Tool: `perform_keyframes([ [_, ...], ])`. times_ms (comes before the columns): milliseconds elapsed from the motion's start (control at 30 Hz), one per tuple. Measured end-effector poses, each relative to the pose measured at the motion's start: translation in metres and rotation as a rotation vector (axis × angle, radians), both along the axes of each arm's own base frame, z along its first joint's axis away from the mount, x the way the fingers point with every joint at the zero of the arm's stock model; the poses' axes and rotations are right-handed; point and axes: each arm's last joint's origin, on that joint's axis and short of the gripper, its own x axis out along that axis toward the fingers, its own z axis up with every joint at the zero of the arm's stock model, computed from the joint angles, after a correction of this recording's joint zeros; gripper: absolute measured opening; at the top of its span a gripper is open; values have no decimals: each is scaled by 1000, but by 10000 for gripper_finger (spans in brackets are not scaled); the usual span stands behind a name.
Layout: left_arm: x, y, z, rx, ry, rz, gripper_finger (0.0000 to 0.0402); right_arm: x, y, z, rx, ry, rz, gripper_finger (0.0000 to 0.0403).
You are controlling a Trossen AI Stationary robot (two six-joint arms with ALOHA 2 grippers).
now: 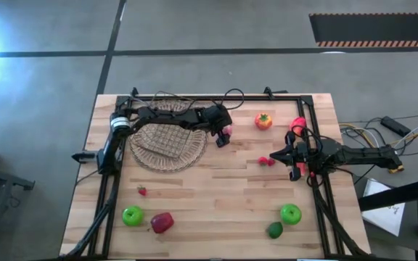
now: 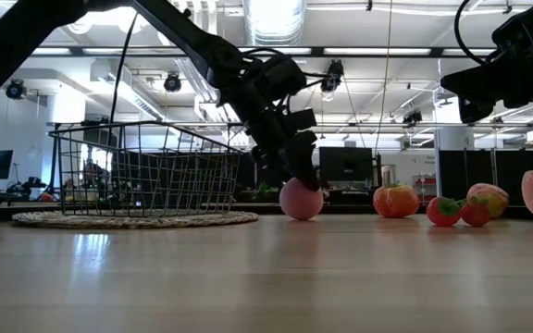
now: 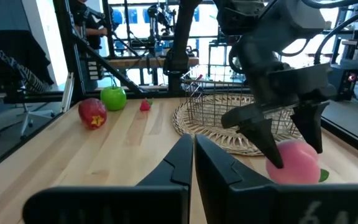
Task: Build produce basket
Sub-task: Put the peach into the basket
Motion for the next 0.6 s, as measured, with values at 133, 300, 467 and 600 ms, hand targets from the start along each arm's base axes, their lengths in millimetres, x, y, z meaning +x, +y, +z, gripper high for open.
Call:
perform_keyframes([
  [133,1,-4,0,27,14,-15,306,0,0,0,0,0,0,9],
  [300,4,-10,3,92,38,-40,273,0,0,0,0,0,0,9],
  [467,7,-24,7,192,81,-85,267,0,0,0,0,0,0,9],
  [600,9,-41,28,292,61,-102,266,0,0,0,0,0,0,9],
])
